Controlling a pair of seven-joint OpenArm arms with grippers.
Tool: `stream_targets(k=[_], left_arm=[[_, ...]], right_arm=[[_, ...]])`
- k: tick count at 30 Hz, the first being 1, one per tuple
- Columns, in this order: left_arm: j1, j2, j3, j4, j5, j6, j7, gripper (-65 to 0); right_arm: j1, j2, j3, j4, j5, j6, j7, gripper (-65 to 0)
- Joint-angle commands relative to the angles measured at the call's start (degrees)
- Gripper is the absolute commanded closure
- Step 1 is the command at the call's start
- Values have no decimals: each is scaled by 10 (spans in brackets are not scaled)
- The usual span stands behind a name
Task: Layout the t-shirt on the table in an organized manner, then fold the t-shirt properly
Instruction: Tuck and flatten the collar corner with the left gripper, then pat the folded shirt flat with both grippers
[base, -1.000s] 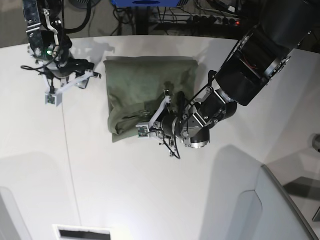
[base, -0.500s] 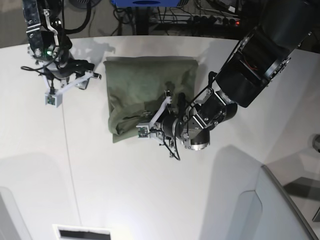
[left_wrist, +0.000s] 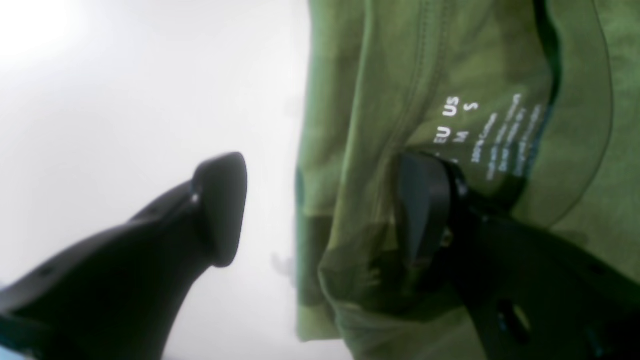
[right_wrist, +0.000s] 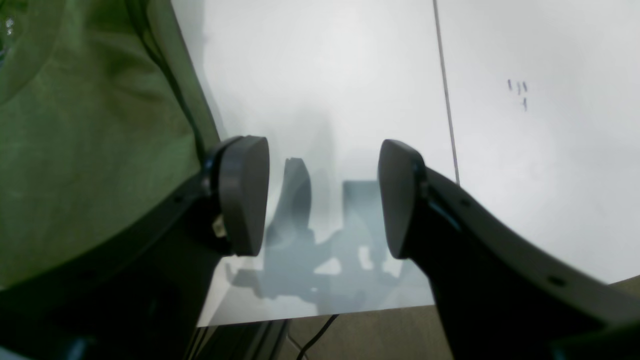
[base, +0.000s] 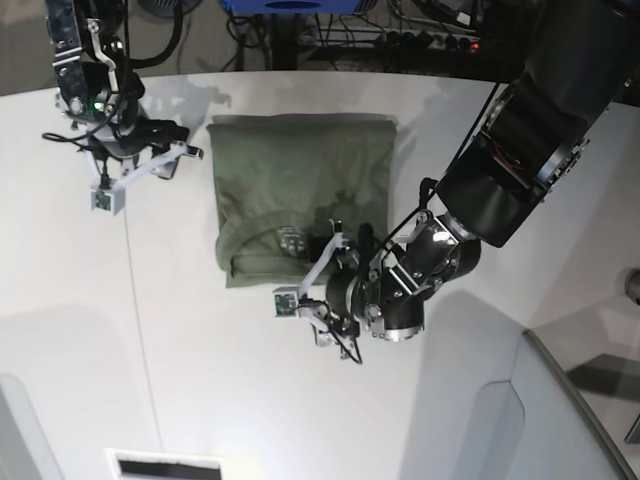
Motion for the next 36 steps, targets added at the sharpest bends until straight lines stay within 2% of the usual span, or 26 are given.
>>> stream_targets(k=[1, 4, 6, 10, 18, 21, 22, 23, 24, 25, 26, 28, 30, 32, 34, 36], left_arm=[[-21, 3, -17, 34, -3, 5, 7, -439], [-5, 3, -75, 94, 1, 5, 56, -443], [5, 2, -97, 120, 3, 5, 61, -443], [13, -13, -93, 123, 3, 5, 62, -443], [39, -13, -97, 151, -2, 5, 69, -443], [76, -13, -149, 212, 0, 5, 121, -433], [94, -13, -169, 241, -1, 5, 143, -418], [117, -13, -189, 269, -1, 5, 157, -355], [138, -13, -205, 290, 0, 5, 161, -262], [166, -13, -224, 308, 1, 5, 159, -117], [194, -13, -246, 326, 1, 5, 159, 0], [245, -11, -286, 346, -1, 5, 158, 0], [285, -11, -318, 357, -2, 5, 138, 0], [327, -11, -346, 357, -2, 5, 87, 0], [360, -11, -365, 349, -1, 5, 44, 0], [380, -12, -373, 340, 2, 5, 29, 0]], right_arm=[[2, 4, 1, 9, -3, 1, 9, -327], [4, 4, 0, 9, -3, 1, 9, -327], [4, 4, 0, 9, -3, 1, 9, -327], [4, 4, 0, 9, -3, 1, 9, -327], [4, 4, -1, 9, -3, 3, 9, -327], [0, 4, -7, 18, -3, 4, 9, -326], [0, 7, -21, 29, -6, 4, 11, -324], [0, 10, -41, 41, -6, 4, 12, -309], [3, 18, -59, 52, -6, 4, 12, -278], [5, 25, -80, 60, -6, 4, 12, -227], [16, 31, -105, 66, -6, 4, 12, -167], [41, 41, -156, 57, -6, 4, 13, -80], [66, 43, -190, 32, -3, 4, 13, -78], [83, 40, -210, 9, -3, 4, 14, -74], [96, 35, -231, -6, -3, 4, 36, -74], [99, 33, -241, -25, -3, 4, 61, -74]])
